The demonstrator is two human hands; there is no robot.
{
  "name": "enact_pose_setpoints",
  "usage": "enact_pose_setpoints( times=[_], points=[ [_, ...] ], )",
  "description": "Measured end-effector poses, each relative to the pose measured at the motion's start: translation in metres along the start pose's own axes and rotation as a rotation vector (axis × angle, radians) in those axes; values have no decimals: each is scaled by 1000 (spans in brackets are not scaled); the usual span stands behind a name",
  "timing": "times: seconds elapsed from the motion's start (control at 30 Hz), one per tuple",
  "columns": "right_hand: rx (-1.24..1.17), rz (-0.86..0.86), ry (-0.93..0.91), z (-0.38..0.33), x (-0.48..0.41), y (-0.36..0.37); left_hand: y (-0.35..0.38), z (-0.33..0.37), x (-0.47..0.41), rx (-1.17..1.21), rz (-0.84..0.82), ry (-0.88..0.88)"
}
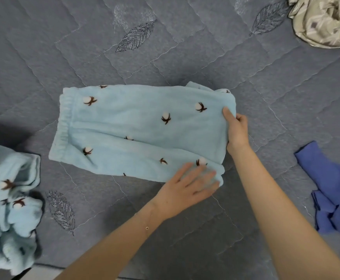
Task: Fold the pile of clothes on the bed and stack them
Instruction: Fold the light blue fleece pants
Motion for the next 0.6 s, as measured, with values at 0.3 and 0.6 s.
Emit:
enact_pose_setpoints(
  times=[0.3,0.6],
  points=[
    [17,-52,-63,-21,2,5,14,17,14,37,-194,201],
    [19,5,-137,-22,1,1,15,25,51,128,-266,278]
  ],
)
Point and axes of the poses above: each hand's wrist, its own x-axis away from the middle knuckle, its own y-axis out of the palm, z = x × y, the point moved 6 cm from there along -x, towards the middle knuckle, and after that the axes turned 3 degrees about -x, right-handed, at the moved point
